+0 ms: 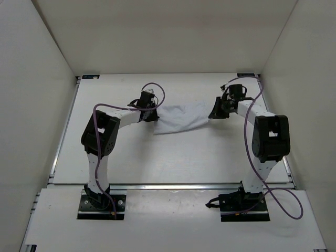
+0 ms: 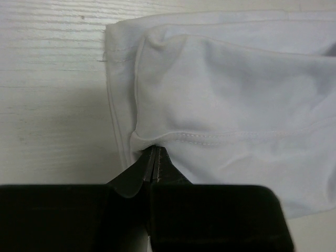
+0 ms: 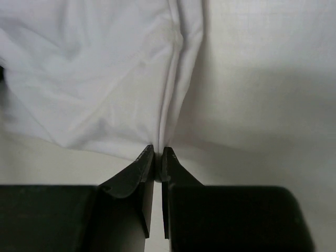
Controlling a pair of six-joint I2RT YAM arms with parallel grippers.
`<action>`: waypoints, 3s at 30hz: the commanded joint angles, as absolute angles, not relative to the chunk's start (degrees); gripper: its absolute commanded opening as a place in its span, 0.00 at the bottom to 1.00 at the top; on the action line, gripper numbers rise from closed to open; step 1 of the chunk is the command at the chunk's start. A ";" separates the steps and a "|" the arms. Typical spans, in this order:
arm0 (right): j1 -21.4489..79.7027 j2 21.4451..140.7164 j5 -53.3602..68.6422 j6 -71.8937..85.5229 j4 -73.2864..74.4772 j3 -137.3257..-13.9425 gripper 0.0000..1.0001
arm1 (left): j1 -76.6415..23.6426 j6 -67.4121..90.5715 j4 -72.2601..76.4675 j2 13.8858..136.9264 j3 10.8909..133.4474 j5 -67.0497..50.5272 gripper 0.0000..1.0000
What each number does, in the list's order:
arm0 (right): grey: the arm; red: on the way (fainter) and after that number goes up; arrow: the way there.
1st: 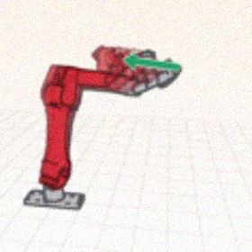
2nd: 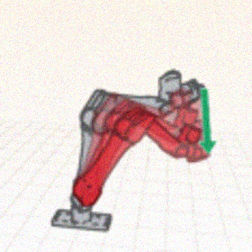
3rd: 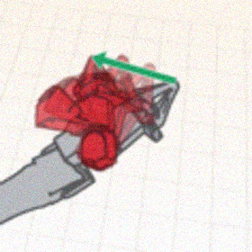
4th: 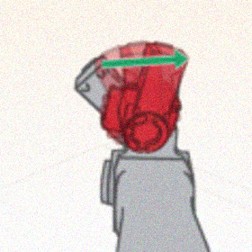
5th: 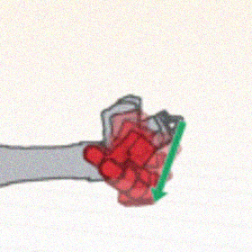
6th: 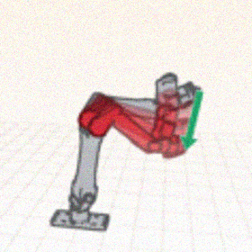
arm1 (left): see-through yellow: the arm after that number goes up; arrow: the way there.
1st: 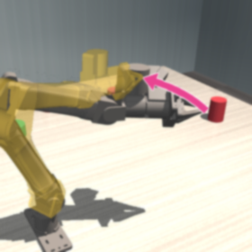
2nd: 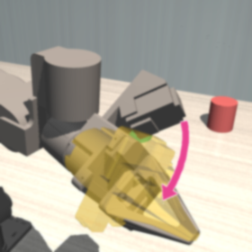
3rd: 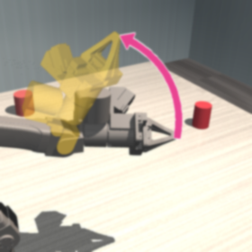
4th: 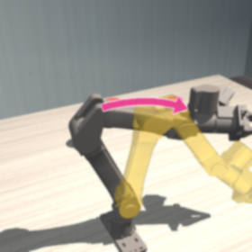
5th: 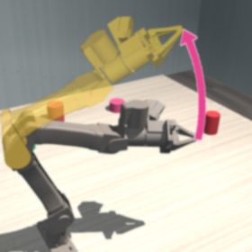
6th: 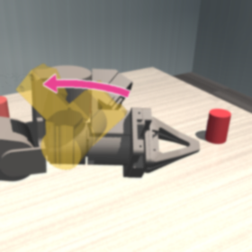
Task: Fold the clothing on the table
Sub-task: Fold the skirt
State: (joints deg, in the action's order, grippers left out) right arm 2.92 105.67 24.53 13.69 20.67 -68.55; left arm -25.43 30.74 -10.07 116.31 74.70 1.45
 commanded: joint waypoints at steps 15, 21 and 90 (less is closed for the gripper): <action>19.05 102.22 31.29 4.75 24.34 -81.30 0.00 | -30.58 35.24 -14.50 120.14 81.82 -10.02 0.00; 26.01 102.92 32.52 4.22 24.08 -82.00 0.00 | -30.50 35.60 -14.59 121.02 82.00 -11.51 0.00; 29.02 110.58 27.08 9.39 24.62 -93.26 0.72 | -19.60 35.07 -15.20 109.08 67.32 -22.32 0.00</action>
State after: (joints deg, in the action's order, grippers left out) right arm 32.03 116.79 29.71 7.16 28.77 -94.72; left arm -21.15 36.73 -12.25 112.09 66.11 -22.61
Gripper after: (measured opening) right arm 0.709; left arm 0.081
